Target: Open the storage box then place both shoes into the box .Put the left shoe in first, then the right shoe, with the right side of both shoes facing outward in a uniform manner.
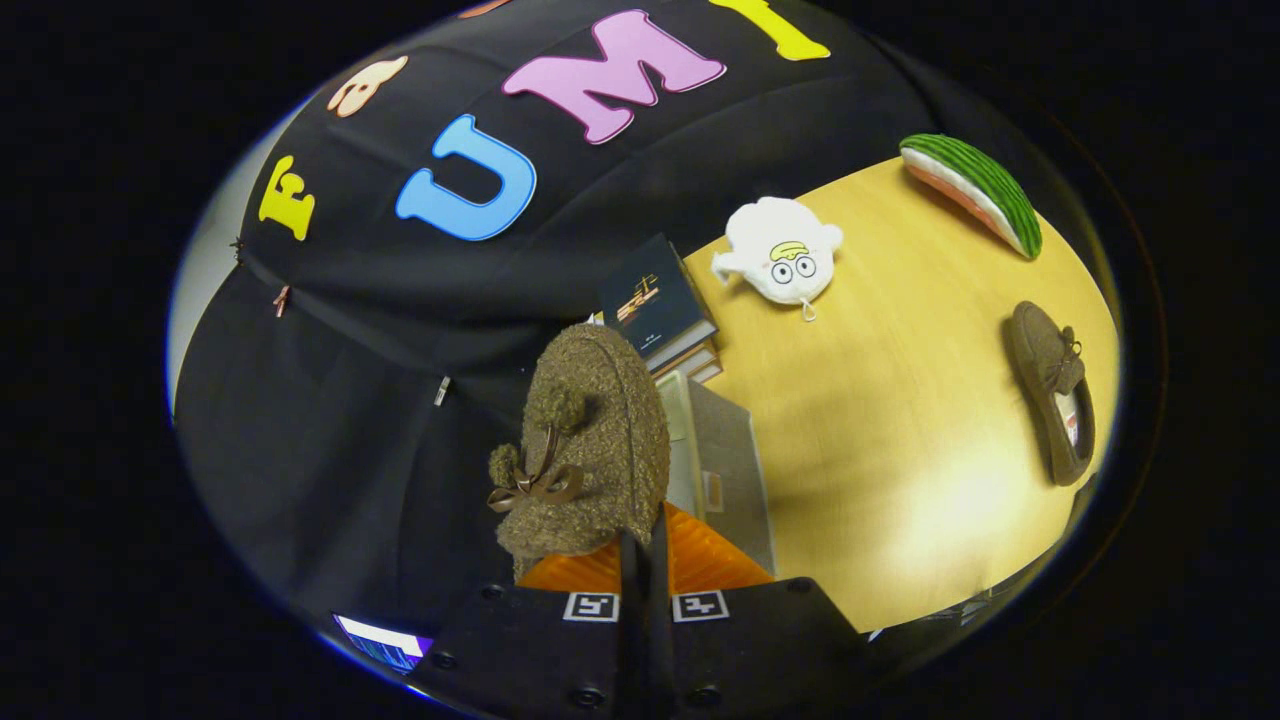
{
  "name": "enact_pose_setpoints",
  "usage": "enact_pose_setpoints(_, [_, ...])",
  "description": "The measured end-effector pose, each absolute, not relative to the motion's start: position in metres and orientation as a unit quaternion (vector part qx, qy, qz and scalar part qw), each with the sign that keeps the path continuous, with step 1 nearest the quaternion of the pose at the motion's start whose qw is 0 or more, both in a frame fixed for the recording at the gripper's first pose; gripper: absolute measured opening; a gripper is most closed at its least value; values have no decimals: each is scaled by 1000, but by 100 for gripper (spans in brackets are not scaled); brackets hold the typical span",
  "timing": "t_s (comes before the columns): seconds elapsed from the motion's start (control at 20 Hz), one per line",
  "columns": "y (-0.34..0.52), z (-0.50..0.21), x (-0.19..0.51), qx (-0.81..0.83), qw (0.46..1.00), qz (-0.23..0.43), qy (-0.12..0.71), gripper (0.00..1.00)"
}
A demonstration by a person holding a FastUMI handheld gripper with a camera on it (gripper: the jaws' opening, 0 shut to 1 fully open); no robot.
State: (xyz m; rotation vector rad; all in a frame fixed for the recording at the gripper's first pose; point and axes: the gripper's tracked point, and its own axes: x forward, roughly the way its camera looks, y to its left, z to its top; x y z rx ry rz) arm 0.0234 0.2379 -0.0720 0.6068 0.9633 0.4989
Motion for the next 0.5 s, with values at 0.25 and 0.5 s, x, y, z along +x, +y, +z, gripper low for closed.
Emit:
enact_pose_setpoints(0.25, [300,-87,24,284,803,247,461,5])
enact_pose_setpoints(0.5, [333,-122,20,275,797,221,489,5])
